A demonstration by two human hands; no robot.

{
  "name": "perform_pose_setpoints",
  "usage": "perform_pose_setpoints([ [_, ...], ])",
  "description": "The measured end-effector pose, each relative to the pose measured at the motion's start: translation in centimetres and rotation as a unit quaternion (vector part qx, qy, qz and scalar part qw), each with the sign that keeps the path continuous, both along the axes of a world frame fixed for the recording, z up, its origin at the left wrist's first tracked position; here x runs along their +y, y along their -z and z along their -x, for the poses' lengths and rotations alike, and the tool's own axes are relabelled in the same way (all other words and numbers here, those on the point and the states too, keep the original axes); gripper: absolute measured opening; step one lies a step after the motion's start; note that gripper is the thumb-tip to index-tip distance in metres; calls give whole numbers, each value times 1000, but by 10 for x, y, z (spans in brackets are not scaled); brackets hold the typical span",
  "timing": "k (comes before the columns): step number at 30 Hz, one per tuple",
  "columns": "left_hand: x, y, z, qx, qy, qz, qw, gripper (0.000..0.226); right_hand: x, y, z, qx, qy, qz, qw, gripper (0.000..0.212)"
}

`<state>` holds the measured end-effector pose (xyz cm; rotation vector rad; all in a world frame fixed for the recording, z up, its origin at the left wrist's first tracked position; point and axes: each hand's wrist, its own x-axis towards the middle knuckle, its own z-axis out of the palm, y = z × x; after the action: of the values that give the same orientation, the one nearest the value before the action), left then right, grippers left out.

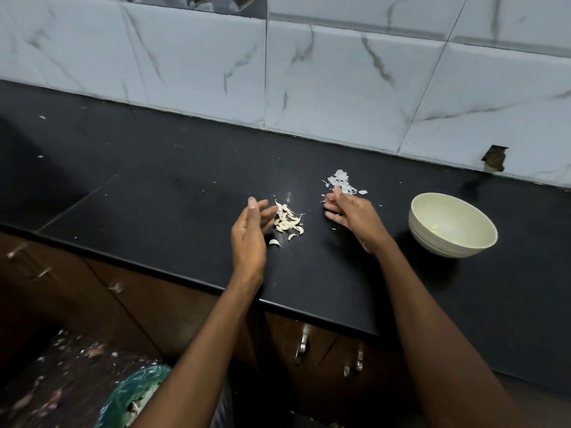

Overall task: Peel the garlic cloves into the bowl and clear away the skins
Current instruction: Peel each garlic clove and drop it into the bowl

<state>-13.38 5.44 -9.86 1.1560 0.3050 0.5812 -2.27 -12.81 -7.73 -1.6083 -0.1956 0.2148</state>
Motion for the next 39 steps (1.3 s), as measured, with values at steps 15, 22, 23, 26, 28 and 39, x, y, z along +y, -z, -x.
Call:
perform_pose_setpoints([
  [15, 8, 13, -10, 39, -66, -62, 995, 20, 44, 8, 30, -279, -24, 197, 940, 8],
  [22, 11, 16, -11, 51, -102, -33, 993, 21, 62, -1, 55, -316, -83, 329, 886, 24],
  [23, 12, 15, -10, 51, -101, -30, 993, 20, 64, 0, 59, -320, -89, 370, 868, 25],
  [26, 12, 14, -9, 57, -90, -30, 994, 19, 67, 5, 69, -355, -85, 431, 825, 14],
  [28, 11, 13, -7, 59, -82, -37, 994, 17, 65, 8, 72, -352, -77, 418, 834, 10],
  [39, -50, -7, 7, -93, 19, -339, 936, 13, -18, 18, 72, -185, 77, -20, 980, 10],
])
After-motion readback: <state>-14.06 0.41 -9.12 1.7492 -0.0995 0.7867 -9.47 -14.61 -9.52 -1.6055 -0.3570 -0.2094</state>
